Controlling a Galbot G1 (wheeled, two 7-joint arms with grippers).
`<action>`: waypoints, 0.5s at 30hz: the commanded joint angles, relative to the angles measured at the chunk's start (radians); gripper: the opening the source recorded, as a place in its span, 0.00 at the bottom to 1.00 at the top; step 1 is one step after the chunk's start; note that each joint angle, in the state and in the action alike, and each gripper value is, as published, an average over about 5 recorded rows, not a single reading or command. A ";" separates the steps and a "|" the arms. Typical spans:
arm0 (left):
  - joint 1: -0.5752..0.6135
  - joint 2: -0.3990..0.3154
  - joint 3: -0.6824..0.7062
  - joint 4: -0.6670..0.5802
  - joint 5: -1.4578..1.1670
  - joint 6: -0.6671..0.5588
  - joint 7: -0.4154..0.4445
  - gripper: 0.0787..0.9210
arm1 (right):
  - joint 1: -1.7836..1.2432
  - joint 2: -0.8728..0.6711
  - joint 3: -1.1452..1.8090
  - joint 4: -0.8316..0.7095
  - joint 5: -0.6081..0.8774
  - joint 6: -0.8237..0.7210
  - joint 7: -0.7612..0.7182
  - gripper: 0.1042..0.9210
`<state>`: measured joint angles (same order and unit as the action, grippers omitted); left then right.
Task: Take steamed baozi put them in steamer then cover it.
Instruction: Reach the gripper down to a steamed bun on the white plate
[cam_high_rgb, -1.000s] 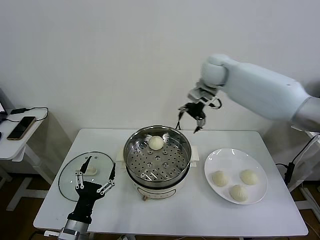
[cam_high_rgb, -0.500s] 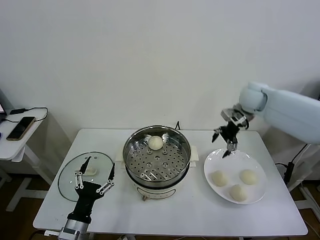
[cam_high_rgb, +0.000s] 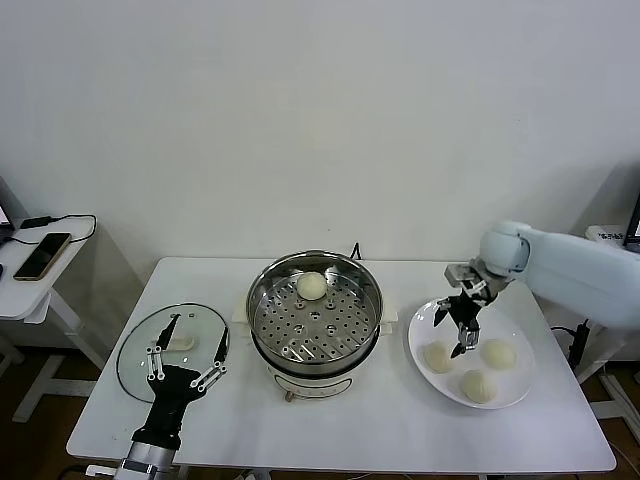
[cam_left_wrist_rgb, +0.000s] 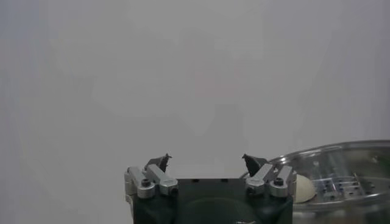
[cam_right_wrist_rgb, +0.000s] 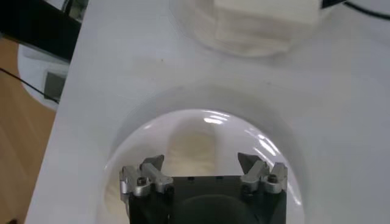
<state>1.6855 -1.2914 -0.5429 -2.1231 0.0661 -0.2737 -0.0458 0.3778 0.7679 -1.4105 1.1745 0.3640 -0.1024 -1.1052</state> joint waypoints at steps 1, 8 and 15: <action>0.001 -0.001 0.001 0.001 0.000 -0.002 -0.001 0.88 | -0.047 -0.002 -0.004 -0.005 0.000 -0.012 0.047 0.88; -0.001 -0.001 0.001 0.000 -0.009 -0.001 -0.001 0.88 | -0.081 -0.004 0.024 -0.015 -0.018 -0.016 0.084 0.88; -0.002 -0.001 -0.002 -0.010 -0.020 -0.002 -0.002 0.88 | -0.093 -0.004 0.036 -0.017 -0.021 -0.014 0.093 0.84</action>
<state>1.6830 -1.2925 -0.5427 -2.1265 0.0554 -0.2760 -0.0470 0.3033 0.7651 -1.3831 1.1591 0.3479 -0.1119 -1.0316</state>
